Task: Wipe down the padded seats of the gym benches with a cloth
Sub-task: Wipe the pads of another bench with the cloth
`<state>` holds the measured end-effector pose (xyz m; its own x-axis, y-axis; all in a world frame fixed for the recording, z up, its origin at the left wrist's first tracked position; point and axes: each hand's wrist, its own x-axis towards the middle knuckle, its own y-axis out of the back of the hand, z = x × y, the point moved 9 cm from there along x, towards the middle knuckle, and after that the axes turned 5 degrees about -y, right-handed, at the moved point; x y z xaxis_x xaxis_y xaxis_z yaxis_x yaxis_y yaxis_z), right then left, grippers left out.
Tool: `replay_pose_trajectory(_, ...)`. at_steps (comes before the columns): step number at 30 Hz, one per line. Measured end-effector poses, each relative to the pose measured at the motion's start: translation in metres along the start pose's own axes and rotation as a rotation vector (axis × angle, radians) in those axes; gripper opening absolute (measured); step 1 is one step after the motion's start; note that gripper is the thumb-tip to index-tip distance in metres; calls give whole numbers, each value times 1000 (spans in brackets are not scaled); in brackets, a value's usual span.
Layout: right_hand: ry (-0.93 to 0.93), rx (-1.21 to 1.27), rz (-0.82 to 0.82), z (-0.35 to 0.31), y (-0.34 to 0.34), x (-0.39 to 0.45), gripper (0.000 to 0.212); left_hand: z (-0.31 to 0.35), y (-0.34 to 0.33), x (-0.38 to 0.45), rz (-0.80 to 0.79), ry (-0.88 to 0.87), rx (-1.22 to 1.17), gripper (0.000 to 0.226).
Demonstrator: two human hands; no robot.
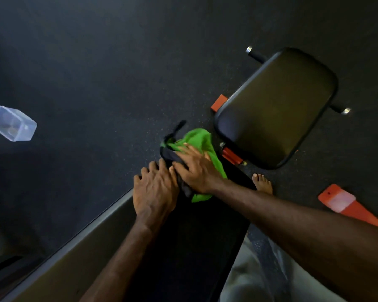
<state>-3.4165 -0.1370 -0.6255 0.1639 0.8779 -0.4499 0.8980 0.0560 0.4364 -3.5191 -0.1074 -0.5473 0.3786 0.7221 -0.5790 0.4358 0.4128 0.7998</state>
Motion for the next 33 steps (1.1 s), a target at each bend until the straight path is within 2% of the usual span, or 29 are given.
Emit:
replay_pose_trajectory(2,143,-59,-12,9,9,-3,55,1,-1,2,-15,8,-30,53)
replay_pose_trajectory(3,121,-76,-2,18,12,6,54,0,-3,1,-22,16,-44,53)
replay_pose_trajectory(6,-303,35,-24,51,14,39,49,2,-3,3,-18,16,-66,53)
replay_pose_trajectory(7,-313,15,-11,46,9,41,48,1,-3,1,-15,22,-66,53)
replay_pose_trajectory(10,104,-12,14,3,2,14,49,0,-4,1,-21,17,-24,54)
replay_pose_trajectory(12,208,-42,-20,12,10,16,49,0,-3,0,-15,27,-23,54)
replay_pose_trajectory(13,141,-51,-21,21,15,28,53,0,-1,-1,-11,29,-29,54)
replay_pose_trajectory(15,-196,23,-32,47,18,54,62,4,0,-1,-15,15,-42,54)
replay_pose_trajectory(16,-308,14,-37,50,14,58,61,3,0,-1,-21,17,-40,54)
replay_pose_trajectory(17,-288,-29,-29,43,8,56,55,2,1,-2,-23,22,-39,54)
replay_pose_trajectory(19,-56,-20,48,15,5,34,47,1,1,-1,-16,21,-22,54)
replay_pose_trajectory(21,159,1,19,14,6,14,51,2,0,-1,-17,5,-27,56)
replay_pose_trajectory(22,162,-19,-14,26,10,18,54,2,-1,-1,-22,2,-35,57)
replay_pose_trajectory(23,69,-18,-46,41,12,28,57,1,0,-1,-24,5,-37,57)
replay_pose_trajectory(26,-425,1,-33,87,10,52,52,2,1,-1,-25,0,-43,56)
replay_pose_trajectory(27,-444,-33,-5,83,6,48,53,2,1,-1,-29,3,-41,56)
replay_pose_trajectory(29,-244,-45,36,53,5,25,61,1,0,-1,-37,20,-30,54)
replay_pose_trajectory(31,60,-22,-32,35,6,-6,61,1,-1,0,-42,23,-29,55)
replay_pose_trajectory(32,132,-38,-55,41,11,-8,59,2,-2,1,-45,19,-33,55)
replay_pose_trajectory(33,100,-47,-69,54,12,-3,57,1,-2,0,-47,19,-38,55)
